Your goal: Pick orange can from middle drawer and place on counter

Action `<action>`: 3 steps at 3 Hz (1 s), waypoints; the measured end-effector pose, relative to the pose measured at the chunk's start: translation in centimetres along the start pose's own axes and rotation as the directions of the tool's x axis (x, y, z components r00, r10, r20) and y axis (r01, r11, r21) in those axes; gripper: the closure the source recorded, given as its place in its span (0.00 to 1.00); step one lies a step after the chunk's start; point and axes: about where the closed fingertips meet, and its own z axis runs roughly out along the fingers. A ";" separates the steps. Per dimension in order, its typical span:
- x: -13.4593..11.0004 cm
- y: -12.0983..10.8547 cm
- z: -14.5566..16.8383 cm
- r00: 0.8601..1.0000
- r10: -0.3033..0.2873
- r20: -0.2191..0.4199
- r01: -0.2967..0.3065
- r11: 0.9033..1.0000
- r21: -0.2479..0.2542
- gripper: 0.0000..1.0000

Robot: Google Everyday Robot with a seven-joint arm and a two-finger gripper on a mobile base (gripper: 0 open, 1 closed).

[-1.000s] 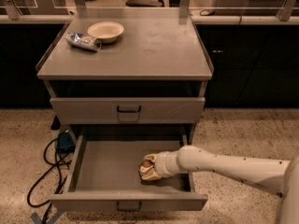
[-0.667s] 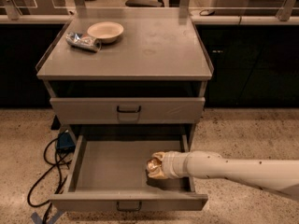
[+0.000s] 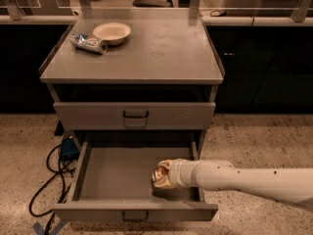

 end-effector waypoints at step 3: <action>3.8 -10.6 -8.7 0.992 0.057 -0.115 -0.029 0.972 0.233 1.00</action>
Offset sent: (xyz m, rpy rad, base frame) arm 0.0705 -0.1059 0.0864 -0.0554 -0.1506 -0.2112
